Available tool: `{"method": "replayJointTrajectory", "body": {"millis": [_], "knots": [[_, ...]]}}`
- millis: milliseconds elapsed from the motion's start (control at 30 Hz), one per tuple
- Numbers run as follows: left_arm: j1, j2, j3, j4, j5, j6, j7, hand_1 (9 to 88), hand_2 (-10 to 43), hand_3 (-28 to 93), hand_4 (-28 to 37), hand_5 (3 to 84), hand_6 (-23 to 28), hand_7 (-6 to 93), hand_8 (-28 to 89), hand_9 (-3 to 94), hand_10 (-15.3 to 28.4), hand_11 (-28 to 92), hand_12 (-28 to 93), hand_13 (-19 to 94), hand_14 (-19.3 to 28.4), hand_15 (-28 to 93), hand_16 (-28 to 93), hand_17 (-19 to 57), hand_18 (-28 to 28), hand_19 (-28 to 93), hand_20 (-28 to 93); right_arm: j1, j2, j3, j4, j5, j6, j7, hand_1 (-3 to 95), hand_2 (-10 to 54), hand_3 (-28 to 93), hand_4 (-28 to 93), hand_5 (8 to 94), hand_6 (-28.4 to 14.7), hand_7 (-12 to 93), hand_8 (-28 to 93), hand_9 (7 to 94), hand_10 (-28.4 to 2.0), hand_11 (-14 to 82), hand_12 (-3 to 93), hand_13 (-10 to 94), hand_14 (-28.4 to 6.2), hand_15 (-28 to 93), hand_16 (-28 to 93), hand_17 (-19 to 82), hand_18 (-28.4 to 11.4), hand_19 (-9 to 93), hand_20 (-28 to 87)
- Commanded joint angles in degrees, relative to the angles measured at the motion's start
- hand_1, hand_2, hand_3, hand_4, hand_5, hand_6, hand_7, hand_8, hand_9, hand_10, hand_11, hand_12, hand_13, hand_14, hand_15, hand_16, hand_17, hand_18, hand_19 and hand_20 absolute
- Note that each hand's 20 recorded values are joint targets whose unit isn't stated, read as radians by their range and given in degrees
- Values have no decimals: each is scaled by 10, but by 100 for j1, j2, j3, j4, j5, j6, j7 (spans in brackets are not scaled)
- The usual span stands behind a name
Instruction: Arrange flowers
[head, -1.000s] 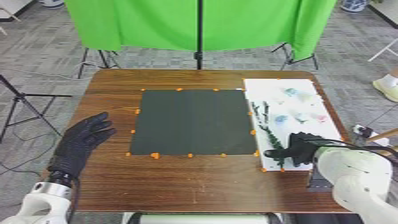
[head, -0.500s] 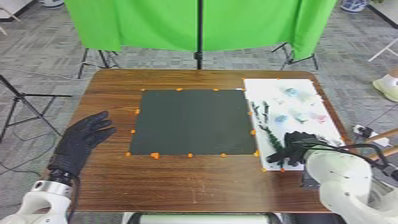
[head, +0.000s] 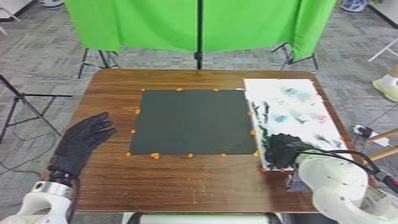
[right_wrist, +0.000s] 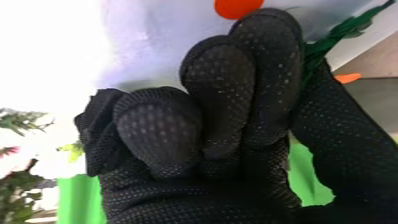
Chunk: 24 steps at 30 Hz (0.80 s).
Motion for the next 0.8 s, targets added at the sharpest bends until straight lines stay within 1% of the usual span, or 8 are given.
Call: {"method": "replayJointTrajectory", "body": {"millis": [33,200,333,367,400,633,733,800], "knots": [[141,-81,4,20,31,22,-29,268,39,714,-283,408,64,227,-111,376,151,289,147,301,183,472,-62,-66,243,599,-39,-590,-60,-34,413,153,107,229,335,-4,916,-129,937,-48,284,29,927,-97,411,229,907,-32,606,257,553,-171,932,563],[125,-85,9,18,34,23,-9,268,39,714,-283,409,63,227,-111,375,151,289,147,301,183,473,-62,-66,243,599,-38,-607,-104,295,259,352,361,261,331,-10,925,-83,936,-57,318,58,932,-97,429,234,913,-37,628,263,564,-176,932,579],[134,-91,-11,8,29,68,-14,269,39,713,-283,408,63,229,-112,374,151,291,148,301,183,473,-62,-66,243,599,-38,-596,-135,628,74,610,660,173,336,-16,931,-53,935,-63,331,81,936,-101,441,237,913,-38,644,268,568,-181,932,599],[116,-80,-7,14,30,70,-6,269,39,713,-283,408,62,229,-112,374,151,291,148,301,183,473,-62,-66,243,599,-38,-596,-121,694,14,716,831,184,337,-18,932,-49,936,-63,330,84,937,-102,442,238,913,-38,646,268,568,-181,932,602],[147,-84,-24,-8,29,92,-15,269,39,713,-283,408,62,229,-112,374,151,291,148,301,182,473,-62,-66,243,599,-38,-571,-147,782,-39,762,802,160,336,-18,932,-46,936,-65,330,87,937,-103,443,239,913,-39,649,267,569,-182,932,604],[175,-21,-96,-34,18,135,19,269,39,713,-283,409,63,229,-113,374,150,291,147,302,182,474,-63,-66,243,599,-38,-315,-124,1080,-351,1130,1276,31,336,-22,932,-31,937,-66,336,97,937,-103,455,237,914,-40,660,265,575,-184,932,618],[247,18,-158,-53,29,98,-7,269,39,714,-283,408,62,230,-113,374,150,292,147,302,182,474,-62,-66,244,599,-38,-106,-136,1119,-425,1255,1274,96,335,-21,932,-27,937,-64,338,100,937,-101,459,236,916,-40,664,265,577,-184,932,622],[320,5,-195,-79,21,132,-3,269,39,714,-283,408,62,230,-113,374,151,292,147,302,182,474,-62,-66,244,600,-38,-28,-126,1183,-466,1294,1241,80,336,-20,932,-27,937,-64,339,101,937,-102,461,235,916,-41,665,266,578,-184,932,625]]}}
